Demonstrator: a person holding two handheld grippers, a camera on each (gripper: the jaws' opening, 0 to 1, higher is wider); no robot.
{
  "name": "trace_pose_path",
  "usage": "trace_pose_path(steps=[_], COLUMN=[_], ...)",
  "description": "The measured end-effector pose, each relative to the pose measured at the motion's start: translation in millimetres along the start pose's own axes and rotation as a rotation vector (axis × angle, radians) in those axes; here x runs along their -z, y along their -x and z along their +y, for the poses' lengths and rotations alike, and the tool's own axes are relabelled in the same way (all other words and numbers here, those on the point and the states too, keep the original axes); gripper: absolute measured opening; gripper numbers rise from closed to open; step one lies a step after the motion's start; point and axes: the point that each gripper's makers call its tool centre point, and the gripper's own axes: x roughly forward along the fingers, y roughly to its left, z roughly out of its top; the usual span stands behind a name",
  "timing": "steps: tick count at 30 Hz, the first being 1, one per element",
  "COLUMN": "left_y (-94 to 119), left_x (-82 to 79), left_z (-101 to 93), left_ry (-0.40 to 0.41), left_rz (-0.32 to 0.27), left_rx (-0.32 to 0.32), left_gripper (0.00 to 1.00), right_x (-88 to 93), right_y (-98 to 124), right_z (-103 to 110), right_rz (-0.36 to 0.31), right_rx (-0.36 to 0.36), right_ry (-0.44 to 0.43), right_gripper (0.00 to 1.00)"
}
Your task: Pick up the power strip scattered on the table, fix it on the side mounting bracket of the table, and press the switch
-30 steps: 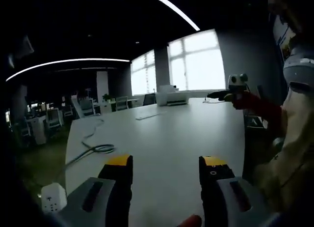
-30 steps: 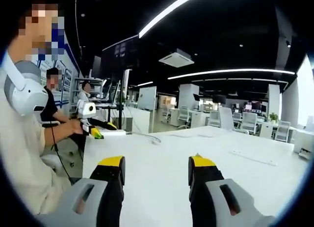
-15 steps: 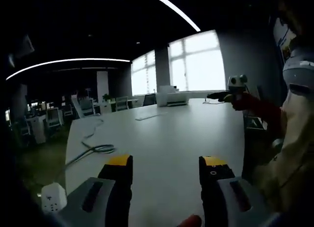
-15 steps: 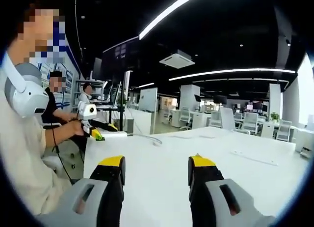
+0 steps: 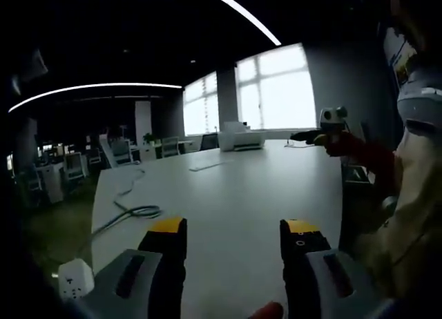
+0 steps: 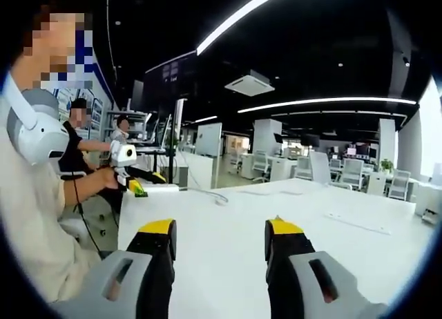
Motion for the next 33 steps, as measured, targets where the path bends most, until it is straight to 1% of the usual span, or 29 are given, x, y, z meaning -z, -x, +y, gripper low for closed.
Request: trace_pose_path(steps=[14, 27, 33], left_y=[0.8, 0.4, -0.9], left_x=[5.2, 4.0, 4.9], left_z=[-1.4, -1.6, -1.8], left_ry=[0.013, 0.022, 0.019], left_rz=[0.011, 0.003, 0.01], left_rx=[-0.001, 0.003, 0.006], left_gripper=[0.58, 0.58, 0.58], right_x=[3.0, 4.6, 4.2], right_y=[-2.1, -0.4, -0.4], right_z=[3.7, 3.2, 2.7], right_rz=[0.01, 0.011, 0.006], right_rx=[-0.011, -0.008, -0.007], right_ry=[0.001, -0.001, -0.003], right_gripper=[0.47, 0.47, 0.47])
